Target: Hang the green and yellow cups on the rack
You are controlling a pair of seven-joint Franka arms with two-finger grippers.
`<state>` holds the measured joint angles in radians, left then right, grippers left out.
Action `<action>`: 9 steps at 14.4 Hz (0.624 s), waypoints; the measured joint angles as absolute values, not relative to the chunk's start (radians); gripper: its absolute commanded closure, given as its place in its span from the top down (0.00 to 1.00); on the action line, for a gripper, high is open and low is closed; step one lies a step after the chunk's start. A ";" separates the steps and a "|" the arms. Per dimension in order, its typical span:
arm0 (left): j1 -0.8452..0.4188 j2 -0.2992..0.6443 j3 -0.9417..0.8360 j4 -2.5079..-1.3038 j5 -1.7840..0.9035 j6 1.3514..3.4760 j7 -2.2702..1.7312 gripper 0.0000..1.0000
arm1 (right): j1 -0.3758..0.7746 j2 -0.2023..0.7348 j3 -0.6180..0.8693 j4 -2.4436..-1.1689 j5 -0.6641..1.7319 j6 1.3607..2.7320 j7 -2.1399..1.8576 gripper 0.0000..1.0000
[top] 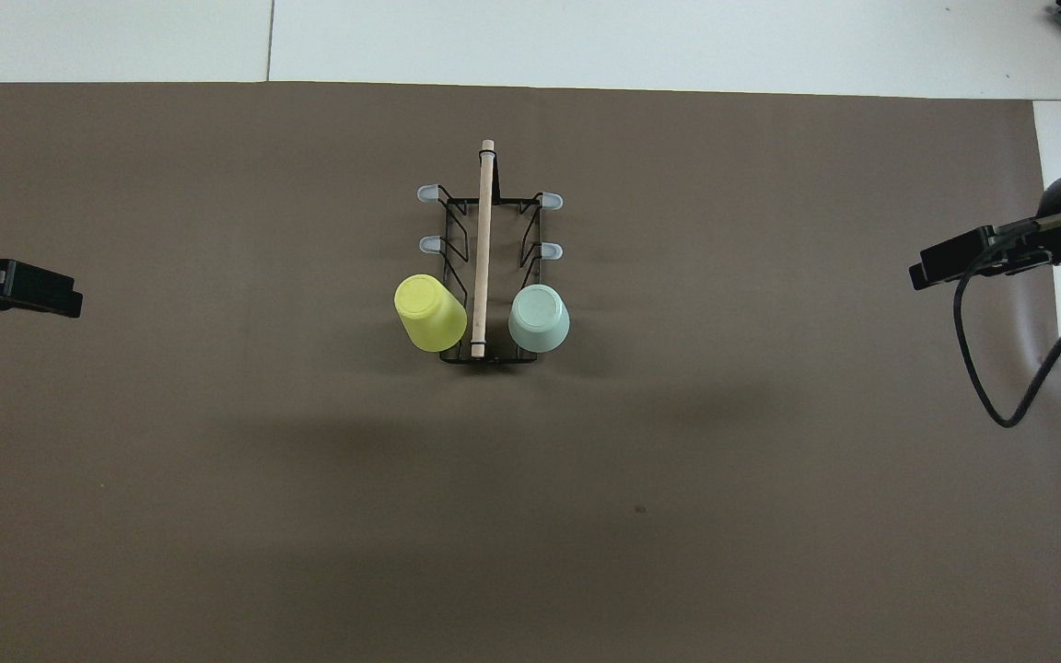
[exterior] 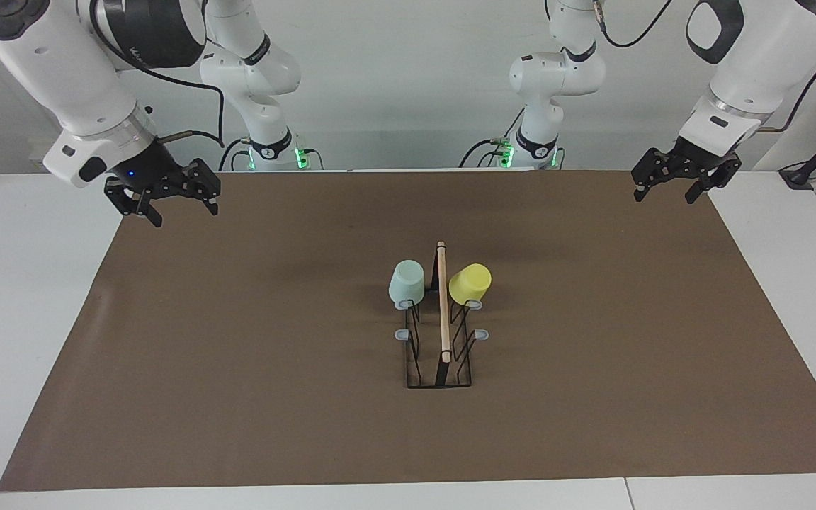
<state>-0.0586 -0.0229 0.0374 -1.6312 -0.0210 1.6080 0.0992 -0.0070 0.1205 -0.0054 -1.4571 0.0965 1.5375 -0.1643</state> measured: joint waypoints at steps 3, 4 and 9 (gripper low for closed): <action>-0.059 -0.023 0.037 -1.631 -0.021 1.608 0.099 1.00 | -0.003 0.122 -0.005 -1.457 0.096 1.538 -0.164 1.00; -0.059 -0.023 0.037 -1.631 -0.021 1.608 0.099 1.00 | -0.002 0.123 -0.006 -1.457 0.096 1.538 -0.164 1.00; -0.059 -0.023 0.037 -1.631 -0.021 1.609 0.099 1.00 | 0.050 0.128 -0.040 -1.456 0.096 1.538 -0.164 1.00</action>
